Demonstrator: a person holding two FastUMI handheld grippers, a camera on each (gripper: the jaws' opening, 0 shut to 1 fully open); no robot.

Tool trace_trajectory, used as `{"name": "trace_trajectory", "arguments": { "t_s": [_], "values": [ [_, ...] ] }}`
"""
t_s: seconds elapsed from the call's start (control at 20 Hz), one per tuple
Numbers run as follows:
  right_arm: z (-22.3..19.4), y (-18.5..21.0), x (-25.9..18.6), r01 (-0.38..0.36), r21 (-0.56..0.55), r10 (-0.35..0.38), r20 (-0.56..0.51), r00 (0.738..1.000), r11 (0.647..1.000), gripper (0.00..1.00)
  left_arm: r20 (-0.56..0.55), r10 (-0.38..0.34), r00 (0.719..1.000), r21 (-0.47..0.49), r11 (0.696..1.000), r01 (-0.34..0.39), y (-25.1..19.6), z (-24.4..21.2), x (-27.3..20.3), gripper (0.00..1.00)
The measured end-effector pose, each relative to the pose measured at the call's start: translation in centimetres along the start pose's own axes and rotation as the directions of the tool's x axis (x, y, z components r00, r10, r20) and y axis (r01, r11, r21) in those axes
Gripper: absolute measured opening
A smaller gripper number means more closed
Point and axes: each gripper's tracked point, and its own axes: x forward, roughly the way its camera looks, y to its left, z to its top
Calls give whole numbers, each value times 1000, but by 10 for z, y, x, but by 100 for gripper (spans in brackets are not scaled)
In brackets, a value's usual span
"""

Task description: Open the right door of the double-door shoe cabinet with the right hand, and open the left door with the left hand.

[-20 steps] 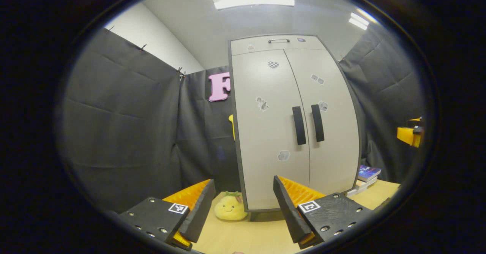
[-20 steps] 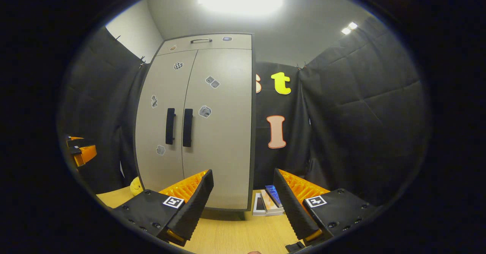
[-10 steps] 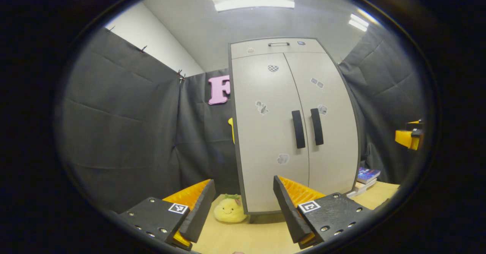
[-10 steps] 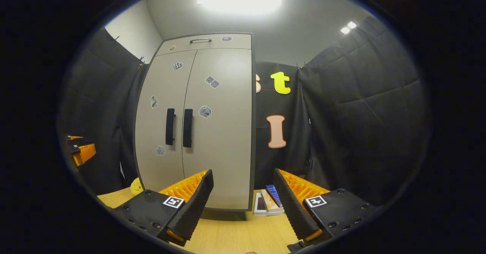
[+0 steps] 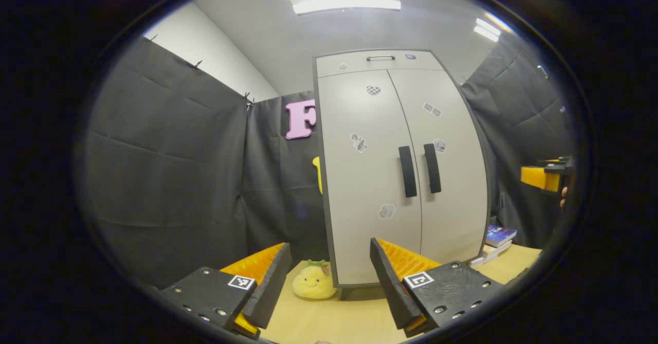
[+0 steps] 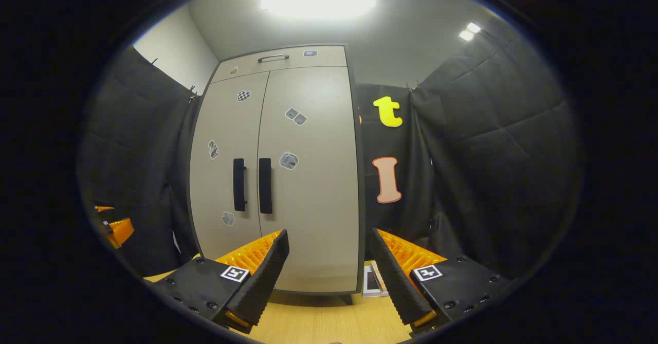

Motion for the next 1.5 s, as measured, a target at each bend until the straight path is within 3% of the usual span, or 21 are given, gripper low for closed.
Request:
{"name": "trace_trajectory", "arguments": {
  "t_s": [0.4,0.5,1.2,1.35,1.5],
  "values": [
    [41,53,62,-91,-12,91,70,993,996,100,-33,89,995,10,996,-89,40,-13,-23,90],
    [47,68,75,-114,-8,114,77,990,993,96,-33,119,992,26,993,-118,54,-13,-30,90],
    [50,133,178,-115,-51,117,30,993,992,100,-73,277,958,65,960,-273,121,-26,-72,89],
    [42,137,196,-106,-52,106,-4,994,993,83,-85,303,949,68,952,-298,131,-32,-78,89],
    [29,137,210,-87,-64,84,-41,996,994,79,-101,327,940,67,945,-321,140,-40,-83,89]
  ]
}}
